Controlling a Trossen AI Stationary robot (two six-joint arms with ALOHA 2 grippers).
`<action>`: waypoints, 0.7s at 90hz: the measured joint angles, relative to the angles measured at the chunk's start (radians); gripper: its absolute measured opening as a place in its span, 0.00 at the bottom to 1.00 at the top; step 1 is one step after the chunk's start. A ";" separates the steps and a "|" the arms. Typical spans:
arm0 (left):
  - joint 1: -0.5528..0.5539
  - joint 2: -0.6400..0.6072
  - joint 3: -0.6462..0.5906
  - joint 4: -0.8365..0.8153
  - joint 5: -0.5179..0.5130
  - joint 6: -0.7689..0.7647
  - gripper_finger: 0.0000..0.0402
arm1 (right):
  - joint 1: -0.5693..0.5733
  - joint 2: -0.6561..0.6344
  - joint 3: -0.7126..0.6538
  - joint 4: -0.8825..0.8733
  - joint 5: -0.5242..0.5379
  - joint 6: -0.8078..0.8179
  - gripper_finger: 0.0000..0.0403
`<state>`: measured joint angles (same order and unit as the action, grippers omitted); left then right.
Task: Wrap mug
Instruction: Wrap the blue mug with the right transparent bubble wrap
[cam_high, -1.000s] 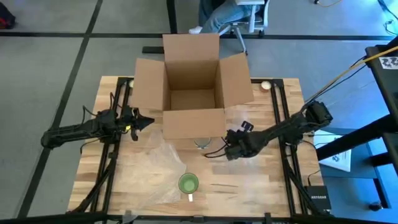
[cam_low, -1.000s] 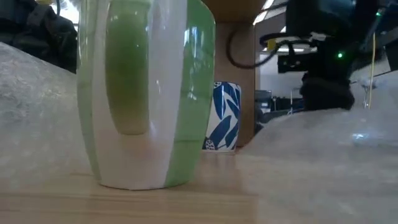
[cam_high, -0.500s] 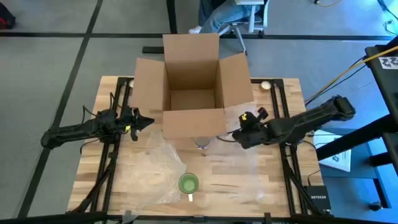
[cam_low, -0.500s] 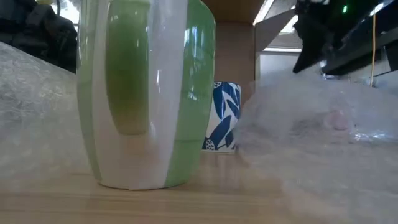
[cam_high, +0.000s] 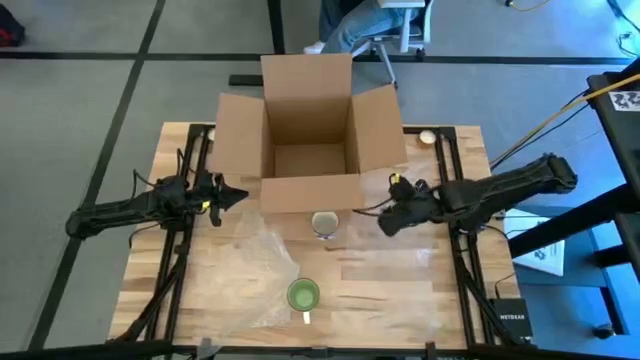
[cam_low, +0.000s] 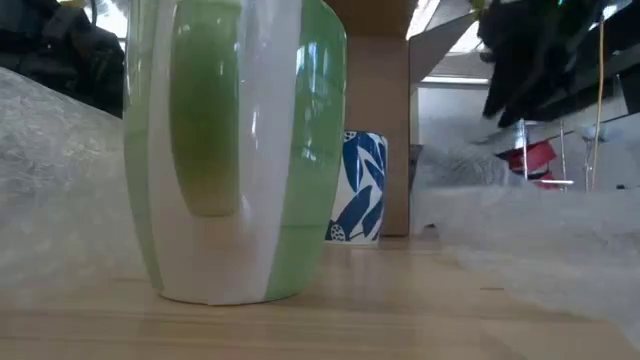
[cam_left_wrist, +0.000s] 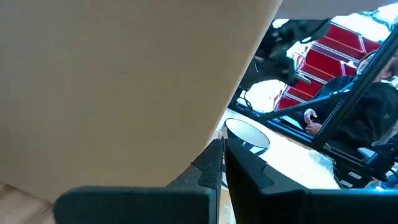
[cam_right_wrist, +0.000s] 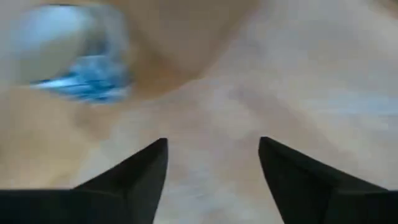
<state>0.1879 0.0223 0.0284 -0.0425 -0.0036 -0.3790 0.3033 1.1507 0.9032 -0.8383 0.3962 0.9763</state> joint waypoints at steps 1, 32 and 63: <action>0.000 0.000 0.000 0.000 0.000 0.000 0.00 | 0.010 0.000 -0.001 0.010 -0.005 0.003 0.62; 0.000 0.000 0.000 0.000 -0.001 0.015 0.00 | 0.254 0.185 -0.067 0.542 0.099 -0.187 0.63; 0.000 0.000 0.000 0.000 -0.006 -0.002 0.00 | 0.133 0.529 0.320 0.309 0.133 -0.838 0.59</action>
<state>0.1879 0.0223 0.0288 -0.0429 -0.0101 -0.3813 0.4365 1.6800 1.2236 -0.5290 0.5288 0.1387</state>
